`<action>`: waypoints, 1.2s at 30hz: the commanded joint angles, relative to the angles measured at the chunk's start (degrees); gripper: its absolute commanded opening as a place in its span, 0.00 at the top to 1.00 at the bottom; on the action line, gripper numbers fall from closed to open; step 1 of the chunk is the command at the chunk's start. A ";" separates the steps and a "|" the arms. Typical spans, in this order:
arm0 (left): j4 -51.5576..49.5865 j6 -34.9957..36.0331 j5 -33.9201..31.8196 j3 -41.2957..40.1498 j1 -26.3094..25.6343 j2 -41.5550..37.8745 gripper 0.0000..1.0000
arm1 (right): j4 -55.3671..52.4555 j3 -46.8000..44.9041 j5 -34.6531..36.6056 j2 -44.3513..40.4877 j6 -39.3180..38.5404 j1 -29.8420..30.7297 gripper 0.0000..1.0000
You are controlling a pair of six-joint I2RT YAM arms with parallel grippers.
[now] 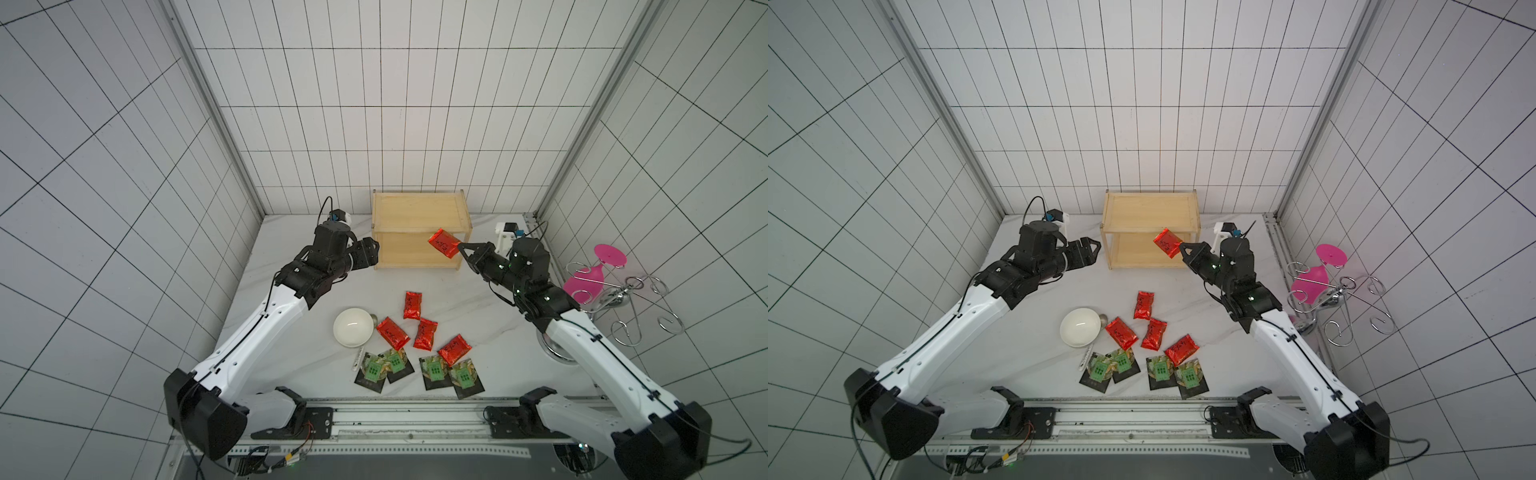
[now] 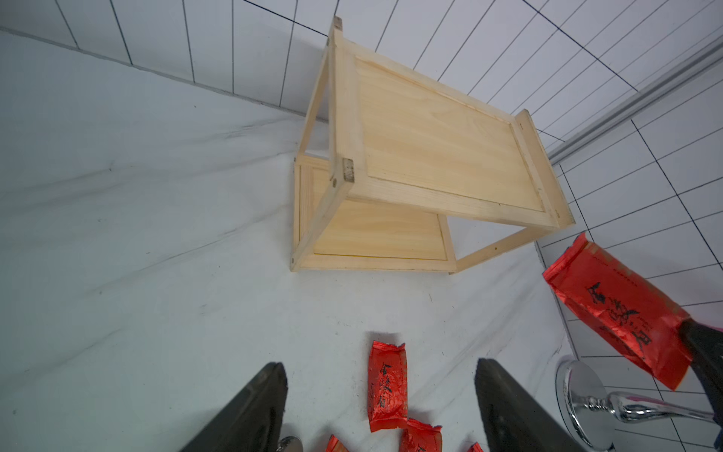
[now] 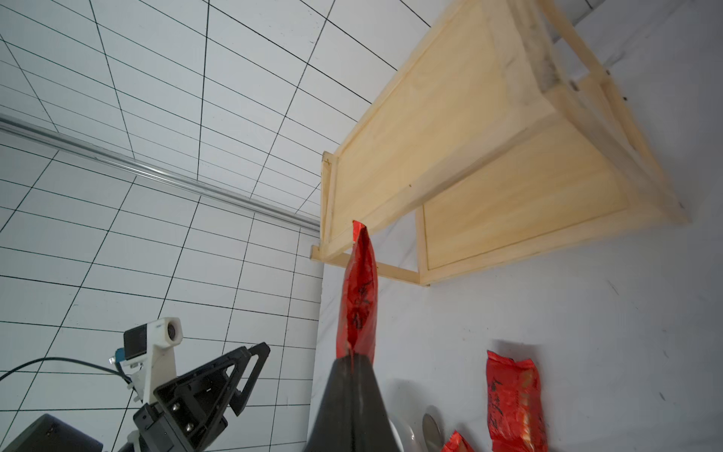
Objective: Place the tea bags on the shelf by color
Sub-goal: Pick up the tea bag from the center of the board, then place the tea bag on the shelf.
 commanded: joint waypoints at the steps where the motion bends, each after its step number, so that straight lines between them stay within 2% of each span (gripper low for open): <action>1: 1.14 0.55 0.49 -2.68 3.56 -1.28 0.21 | 7.05 8.77 4.52 8.62 -2.91 2.43 1.00; 6: 2.51 -0.09 1.69 -6.87 8.84 -3.48 0.21 | 10.93 20.83 8.47 22.90 -4.03 4.08 1.00; 14: 4.52 -0.29 0.70 -10.99 10.38 -3.16 0.20 | 12.74 32.94 13.89 37.39 -0.61 7.69 1.00; 18: 4.71 -0.03 0.27 -11.48 10.94 -3.59 0.20 | 11.92 35.60 17.36 40.98 -0.20 9.34 1.00; 24: 4.36 -0.79 -1.49 -12.04 11.20 -3.62 0.19 | 7.94 39.34 15.25 45.33 -1.13 9.83 1.00; 30: 3.28 -1.15 -1.96 -10.94 11.21 -3.35 0.19 | 4.76 39.35 14.22 45.30 -3.62 9.59 0.88; 36: 3.39 -1.87 -2.32 -10.43 11.26 -3.49 0.18 | -2.12 41.10 7.17 44.95 -7.51 8.22 0.76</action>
